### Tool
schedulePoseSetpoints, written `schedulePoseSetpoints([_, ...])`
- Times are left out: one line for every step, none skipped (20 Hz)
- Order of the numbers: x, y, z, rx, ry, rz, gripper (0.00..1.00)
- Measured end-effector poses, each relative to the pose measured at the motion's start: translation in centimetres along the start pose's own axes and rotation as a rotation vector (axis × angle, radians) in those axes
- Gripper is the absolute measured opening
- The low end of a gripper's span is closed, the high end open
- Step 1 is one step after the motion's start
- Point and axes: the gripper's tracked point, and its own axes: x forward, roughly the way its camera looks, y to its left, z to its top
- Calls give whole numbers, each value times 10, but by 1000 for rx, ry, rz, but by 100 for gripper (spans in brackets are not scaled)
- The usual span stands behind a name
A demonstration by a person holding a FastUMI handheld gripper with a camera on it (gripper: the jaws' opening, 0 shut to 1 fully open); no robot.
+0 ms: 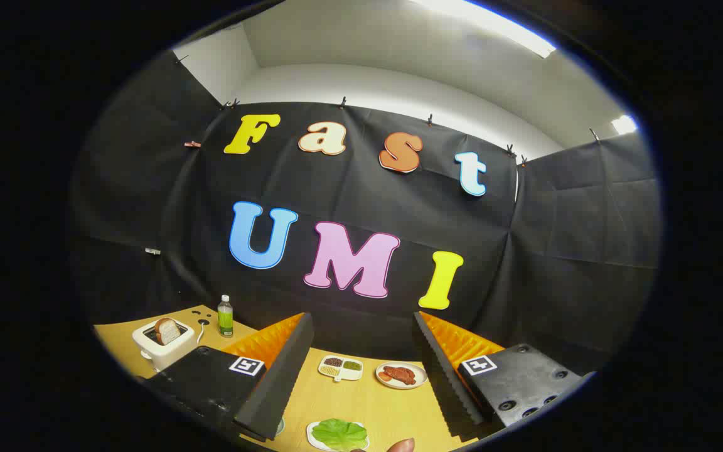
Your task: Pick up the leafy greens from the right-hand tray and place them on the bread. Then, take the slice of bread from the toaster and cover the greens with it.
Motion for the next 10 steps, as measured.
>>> schedulePoseSetpoints([1, 0, -1, 11, 6, 3, 97])
schedulePoseSetpoints([1, 1, -2, 20, 10, 8, 98])
schedulePoseSetpoints([3, 1, 1, 27, 5, 8, 97])
schedulePoseSetpoints([5, -1, 3, 31, 2, 5, 98])
schedulePoseSetpoints([7, -1, 3, 31, 3, 4, 98])
schedulePoseSetpoints([6, 0, 0, 28, 6, 7, 98])
schedulePoseSetpoints([6, 2, 0, 21, 5, 8, 98])
schedulePoseSetpoints([5, 0, 0, 13, 4, 3, 98])
schedulePoseSetpoints([5, 0, 0, 9, 5, 4, 98])
schedulePoseSetpoints([5, 3, -1, 8, 7, 9, 98])
